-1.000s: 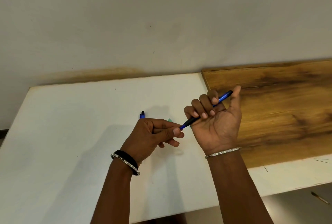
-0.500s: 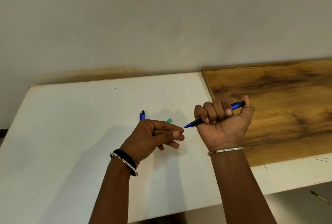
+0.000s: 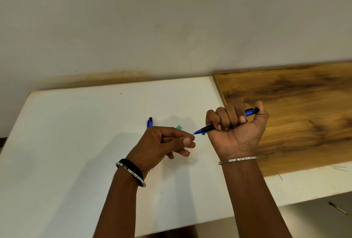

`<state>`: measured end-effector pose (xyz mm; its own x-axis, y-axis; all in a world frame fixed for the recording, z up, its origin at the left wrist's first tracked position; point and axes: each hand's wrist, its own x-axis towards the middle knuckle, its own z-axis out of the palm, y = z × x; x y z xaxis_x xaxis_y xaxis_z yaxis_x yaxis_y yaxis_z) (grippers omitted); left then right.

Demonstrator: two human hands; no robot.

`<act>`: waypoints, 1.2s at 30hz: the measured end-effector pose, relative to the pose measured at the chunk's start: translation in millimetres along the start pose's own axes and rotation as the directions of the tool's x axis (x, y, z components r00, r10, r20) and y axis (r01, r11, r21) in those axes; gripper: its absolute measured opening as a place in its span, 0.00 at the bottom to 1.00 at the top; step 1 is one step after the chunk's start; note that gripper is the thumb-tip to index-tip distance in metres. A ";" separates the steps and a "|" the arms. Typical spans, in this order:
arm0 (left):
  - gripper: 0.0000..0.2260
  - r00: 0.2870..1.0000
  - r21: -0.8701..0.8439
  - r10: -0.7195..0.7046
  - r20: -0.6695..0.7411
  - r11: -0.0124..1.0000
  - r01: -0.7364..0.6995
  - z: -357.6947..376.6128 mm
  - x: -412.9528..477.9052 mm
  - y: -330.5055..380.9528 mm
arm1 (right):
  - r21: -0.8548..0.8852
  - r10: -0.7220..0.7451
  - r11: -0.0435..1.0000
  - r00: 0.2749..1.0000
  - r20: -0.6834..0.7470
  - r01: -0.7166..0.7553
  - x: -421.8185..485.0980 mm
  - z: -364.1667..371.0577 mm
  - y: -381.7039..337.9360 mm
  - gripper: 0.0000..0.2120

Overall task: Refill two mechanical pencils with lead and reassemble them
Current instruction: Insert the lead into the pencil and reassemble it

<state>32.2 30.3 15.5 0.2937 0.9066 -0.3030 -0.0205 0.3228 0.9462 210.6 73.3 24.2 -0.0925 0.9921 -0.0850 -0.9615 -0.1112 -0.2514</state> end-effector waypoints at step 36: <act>0.08 0.996 0.035 0.001 -0.094 0.999 0.002 -1.8 4.3 -4.7 | -0.055 -0.081 0.996 0.993 -0.086 0.077 2.6 -11.9 -2.5 0.26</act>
<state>31.8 33.2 9.5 0.2025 0.9285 -0.3111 0.0133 0.3151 0.9490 215.8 75.4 13.2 0.0084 0.9892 -0.1466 -0.9499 -0.0379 -0.3102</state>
